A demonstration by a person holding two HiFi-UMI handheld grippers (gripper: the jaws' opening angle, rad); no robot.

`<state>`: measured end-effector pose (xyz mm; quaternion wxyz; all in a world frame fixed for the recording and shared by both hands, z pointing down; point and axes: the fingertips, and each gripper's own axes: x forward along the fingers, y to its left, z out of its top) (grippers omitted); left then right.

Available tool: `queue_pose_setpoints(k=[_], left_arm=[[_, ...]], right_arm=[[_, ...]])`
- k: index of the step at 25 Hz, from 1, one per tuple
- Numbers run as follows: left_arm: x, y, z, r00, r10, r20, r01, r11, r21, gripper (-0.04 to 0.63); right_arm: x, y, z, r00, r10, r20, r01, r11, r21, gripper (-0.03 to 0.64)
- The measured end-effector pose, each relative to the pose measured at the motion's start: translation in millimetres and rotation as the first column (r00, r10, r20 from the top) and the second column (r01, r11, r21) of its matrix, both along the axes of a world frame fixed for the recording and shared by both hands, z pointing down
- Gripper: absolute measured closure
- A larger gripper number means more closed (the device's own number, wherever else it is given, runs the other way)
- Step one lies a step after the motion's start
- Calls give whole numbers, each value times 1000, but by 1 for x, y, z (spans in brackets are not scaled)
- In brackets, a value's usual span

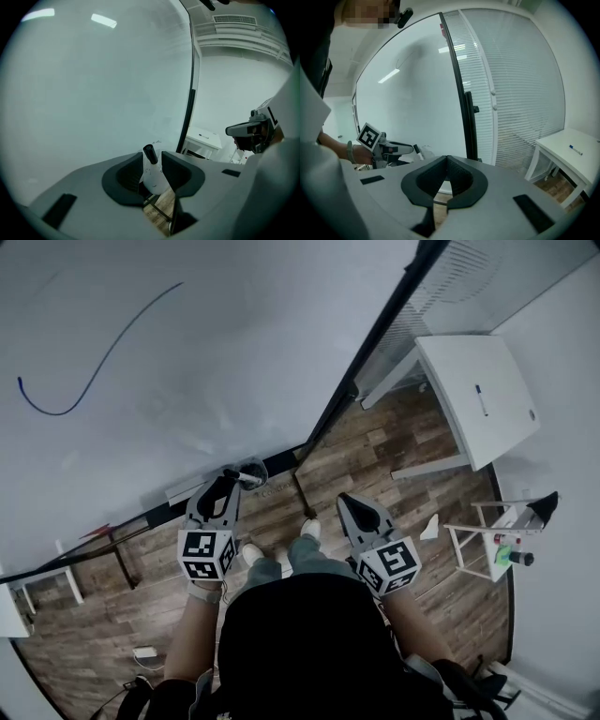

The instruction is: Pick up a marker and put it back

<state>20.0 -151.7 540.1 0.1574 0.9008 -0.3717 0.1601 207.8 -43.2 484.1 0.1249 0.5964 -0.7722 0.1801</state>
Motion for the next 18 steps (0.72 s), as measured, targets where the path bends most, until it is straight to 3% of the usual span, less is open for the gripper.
queue_pose_setpoints(k=[9,18], left_arm=[[-46,4,-24,990,-135,-33,136,990,27,462],[-97,20,-44,964,-258,-57,261,964,53,471]], right_arm=[[-39,-33,-15,988,-152,5,152,988,36,588],[-97,-58,-26,947,-322,16,320,945,68,588]])
